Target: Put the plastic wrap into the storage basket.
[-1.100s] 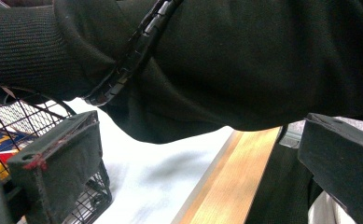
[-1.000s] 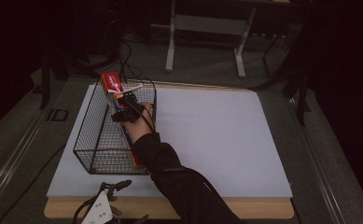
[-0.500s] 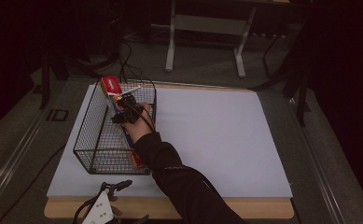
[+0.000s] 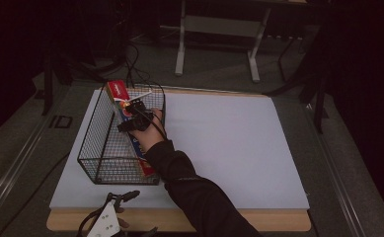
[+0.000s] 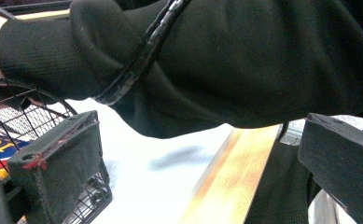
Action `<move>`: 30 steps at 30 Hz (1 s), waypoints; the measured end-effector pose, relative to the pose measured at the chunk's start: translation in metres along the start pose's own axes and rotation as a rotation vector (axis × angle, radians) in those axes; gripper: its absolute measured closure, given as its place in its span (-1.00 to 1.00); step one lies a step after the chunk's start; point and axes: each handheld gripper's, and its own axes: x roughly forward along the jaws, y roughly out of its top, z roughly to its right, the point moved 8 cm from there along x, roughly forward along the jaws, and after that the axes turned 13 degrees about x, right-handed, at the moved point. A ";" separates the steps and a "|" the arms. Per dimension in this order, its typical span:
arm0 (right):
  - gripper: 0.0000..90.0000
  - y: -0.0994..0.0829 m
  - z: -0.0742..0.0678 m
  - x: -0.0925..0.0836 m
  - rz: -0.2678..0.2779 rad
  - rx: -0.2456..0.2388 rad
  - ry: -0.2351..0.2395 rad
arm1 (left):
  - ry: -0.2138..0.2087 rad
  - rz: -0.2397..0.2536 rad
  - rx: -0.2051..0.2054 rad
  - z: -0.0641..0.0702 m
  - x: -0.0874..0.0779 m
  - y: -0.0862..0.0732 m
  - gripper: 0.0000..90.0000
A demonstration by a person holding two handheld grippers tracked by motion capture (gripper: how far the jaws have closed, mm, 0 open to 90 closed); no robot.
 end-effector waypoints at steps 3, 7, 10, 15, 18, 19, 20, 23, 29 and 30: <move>-0.57 0.000 -0.002 -0.006 -0.006 -0.024 0.022 | -0.001 -0.001 0.001 0.000 0.000 0.000 -1.00; -0.66 0.001 -0.003 -0.019 0.014 -0.064 0.053 | -0.001 -0.004 -0.001 0.000 0.001 -0.001 -1.00; -0.66 0.004 -0.003 -0.032 0.041 -0.084 0.067 | -0.001 -0.006 0.000 0.000 0.001 -0.001 -1.00; -0.64 0.005 0.002 -0.058 0.062 -0.095 0.101 | -0.002 -0.013 0.005 0.000 0.002 -0.002 -1.00; -0.64 0.004 0.008 -0.074 0.084 -0.121 0.093 | -0.002 -0.017 0.004 0.001 0.004 -0.002 -1.00; -0.65 0.004 0.010 -0.079 0.093 -0.124 0.094 | -0.004 -0.019 0.005 0.001 0.004 -0.002 -1.00; -0.64 0.004 0.013 -0.084 0.098 -0.118 0.103 | -0.004 -0.020 0.005 0.001 0.004 -0.002 -1.00; -0.65 0.001 0.021 -0.097 0.115 -0.117 0.115 | -0.006 -0.018 0.000 0.001 0.005 -0.002 -1.00; -0.64 -0.008 0.040 -0.116 0.153 -0.116 0.115 | -0.011 -0.025 0.006 0.002 0.008 -0.002 -1.00; -0.60 -0.010 0.043 -0.119 0.162 -0.113 0.108 | -0.013 -0.025 0.007 0.002 0.008 -0.002 -1.00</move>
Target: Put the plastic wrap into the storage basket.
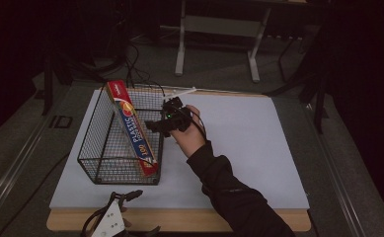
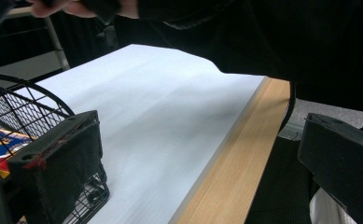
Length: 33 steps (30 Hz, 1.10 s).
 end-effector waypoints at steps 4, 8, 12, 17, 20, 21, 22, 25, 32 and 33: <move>-0.54 -0.008 0.016 -0.012 0.027 -0.012 -0.032 | -0.002 0.000 -0.001 0.000 0.001 0.000 -1.00; -0.56 -0.017 0.029 -0.024 0.035 -0.006 -0.035 | -0.002 -0.003 -0.001 0.000 0.001 0.000 -1.00; -0.57 -0.029 0.040 -0.035 0.029 0.000 -0.030 | -0.003 -0.004 0.001 0.000 0.001 -0.001 -1.00; -0.58 -0.044 0.053 -0.049 0.035 0.002 -0.029 | -0.004 -0.007 0.001 0.000 0.002 -0.001 -1.00; -0.60 -0.052 0.058 -0.057 0.044 -0.002 -0.030 | -0.005 -0.008 0.000 0.000 0.003 -0.001 -1.00; -0.60 -0.055 0.059 -0.059 0.047 -0.003 -0.036 | -0.005 -0.009 0.000 0.000 0.003 -0.001 -1.00; -0.60 -0.057 0.061 -0.061 0.047 -0.006 -0.036 | -0.005 -0.009 0.001 0.001 0.003 -0.001 -1.00; -0.62 -0.068 0.067 -0.067 0.046 -0.021 -0.049 | -0.004 -0.009 0.001 0.001 0.003 -0.001 -1.00; -0.63 -0.091 0.088 -0.076 0.040 0.013 -0.053 | -0.005 -0.011 0.002 0.001 0.004 -0.001 -1.00; -0.63 -0.094 0.091 -0.077 0.043 0.022 -0.049 | -0.005 -0.011 0.002 0.001 0.004 -0.001 -1.00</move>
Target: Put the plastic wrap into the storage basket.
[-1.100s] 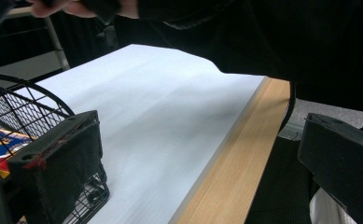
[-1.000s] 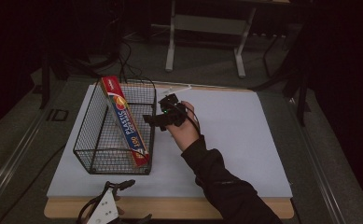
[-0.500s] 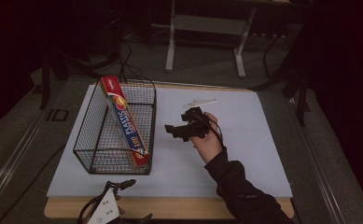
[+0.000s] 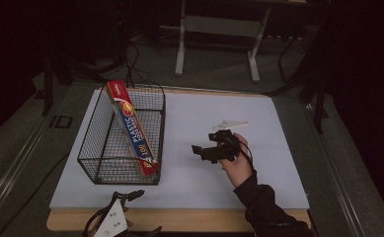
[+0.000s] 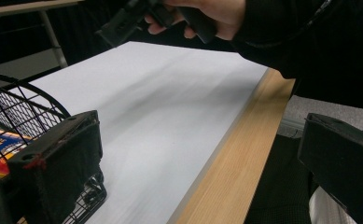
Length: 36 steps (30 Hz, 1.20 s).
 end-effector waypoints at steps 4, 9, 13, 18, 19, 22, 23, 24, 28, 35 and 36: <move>-0.64 -0.011 0.011 -0.006 0.002 0.010 -0.008 | 0.000 -0.002 -0.001 0.000 0.000 0.000 -1.00; -0.64 -0.019 0.024 -0.014 0.038 -0.011 -0.019 | 0.001 -0.003 -0.001 0.000 0.001 0.000 -1.00; -0.64 -0.028 0.034 -0.018 0.026 -0.012 -0.040 | 0.001 -0.004 0.000 0.000 0.001 0.000 -1.00; -0.64 -0.038 0.042 -0.024 0.017 0.001 -0.044 | 0.000 -0.003 0.001 0.000 0.001 0.000 -1.00; -0.64 -0.042 0.045 -0.025 0.013 0.005 -0.047 | -0.001 -0.003 0.001 0.000 0.001 0.000 -1.00; -0.65 -0.049 0.047 -0.028 0.004 0.006 -0.045 | 0.000 -0.001 0.000 0.000 0.000 0.000 -1.00; -0.66 -0.052 0.046 -0.029 -0.002 0.004 -0.043 | 0.000 -0.002 0.000 0.000 0.000 0.000 -1.00; -0.66 -0.054 0.046 -0.029 -0.004 -0.001 -0.046 | 0.000 -0.002 0.000 0.000 0.000 0.000 -1.00; -0.66 -0.062 0.046 -0.031 -0.015 -0.014 -0.046 | -0.001 -0.002 0.001 0.000 0.000 0.000 -1.00; -0.67 -0.069 0.049 -0.031 -0.024 -0.024 -0.063 | -0.002 -0.003 0.002 0.001 0.000 0.000 -1.00; -0.67 -0.069 0.049 -0.031 -0.024 -0.024 -0.063 | -0.002 -0.003 0.002 0.001 0.000 0.000 -1.00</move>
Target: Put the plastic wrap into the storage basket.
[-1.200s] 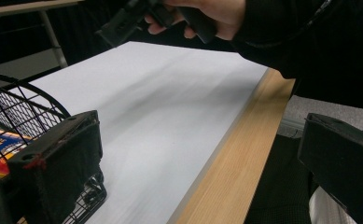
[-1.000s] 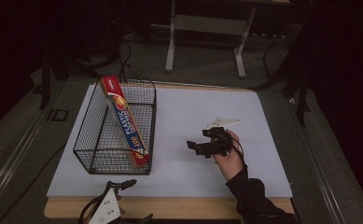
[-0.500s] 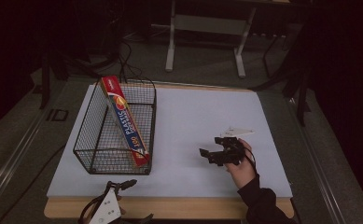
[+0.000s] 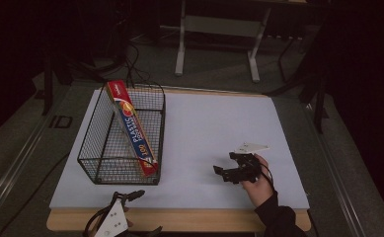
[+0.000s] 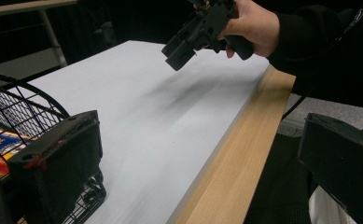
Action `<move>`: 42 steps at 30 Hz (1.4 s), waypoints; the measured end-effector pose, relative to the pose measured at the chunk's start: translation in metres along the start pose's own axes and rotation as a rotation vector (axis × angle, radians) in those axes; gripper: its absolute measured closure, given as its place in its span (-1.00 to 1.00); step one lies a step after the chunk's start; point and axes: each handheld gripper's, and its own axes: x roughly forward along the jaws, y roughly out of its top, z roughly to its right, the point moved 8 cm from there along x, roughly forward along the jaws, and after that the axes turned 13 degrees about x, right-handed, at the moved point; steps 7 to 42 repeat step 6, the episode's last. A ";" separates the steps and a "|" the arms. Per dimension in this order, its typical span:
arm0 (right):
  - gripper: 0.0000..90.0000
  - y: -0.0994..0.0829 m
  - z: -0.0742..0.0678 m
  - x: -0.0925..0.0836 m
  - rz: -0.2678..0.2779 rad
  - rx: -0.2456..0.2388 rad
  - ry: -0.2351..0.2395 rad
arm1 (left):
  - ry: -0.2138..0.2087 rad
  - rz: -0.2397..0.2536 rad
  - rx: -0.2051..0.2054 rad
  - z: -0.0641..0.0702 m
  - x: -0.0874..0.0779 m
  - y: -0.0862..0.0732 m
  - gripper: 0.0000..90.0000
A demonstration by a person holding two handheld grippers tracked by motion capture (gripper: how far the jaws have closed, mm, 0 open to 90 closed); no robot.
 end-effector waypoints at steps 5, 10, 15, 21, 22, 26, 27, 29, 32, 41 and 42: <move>-0.67 -0.001 0.002 0.002 0.004 -0.007 -0.010 | -0.002 0.000 0.000 0.000 0.000 0.000 -1.00; -0.67 -0.002 0.002 0.003 0.003 -0.005 -0.010 | -0.002 0.000 0.002 0.000 0.000 0.000 -1.00; -0.67 -0.002 0.002 0.003 0.003 -0.005 -0.010 | -0.002 0.000 0.002 0.000 0.000 0.000 -1.00; -0.67 -0.002 0.002 0.003 0.003 -0.005 -0.010 | -0.002 0.000 0.002 0.000 0.000 0.000 -1.00; -0.67 -0.002 0.002 0.003 0.003 -0.005 -0.010 | -0.002 0.000 0.002 0.000 0.000 0.000 -1.00; -0.67 -0.002 0.002 0.003 0.003 -0.005 -0.010 | -0.002 0.000 0.002 0.000 0.000 0.000 -1.00; -0.67 -0.002 0.002 0.003 0.003 -0.005 -0.010 | -0.002 0.000 0.002 0.000 0.000 0.000 -1.00; -0.67 -0.002 0.002 0.003 0.003 -0.005 -0.010 | -0.002 0.000 0.002 0.000 0.000 0.000 -1.00; -0.67 -0.002 0.002 0.003 0.003 -0.005 -0.010 | -0.002 0.000 0.002 0.000 0.000 0.000 -1.00; -0.67 -0.002 0.002 0.003 0.003 -0.005 -0.010 | -0.002 0.000 0.002 0.000 0.000 0.000 -1.00; -0.67 -0.002 0.002 0.003 0.003 -0.005 -0.010 | -0.002 0.000 0.002 0.000 0.000 0.000 -1.00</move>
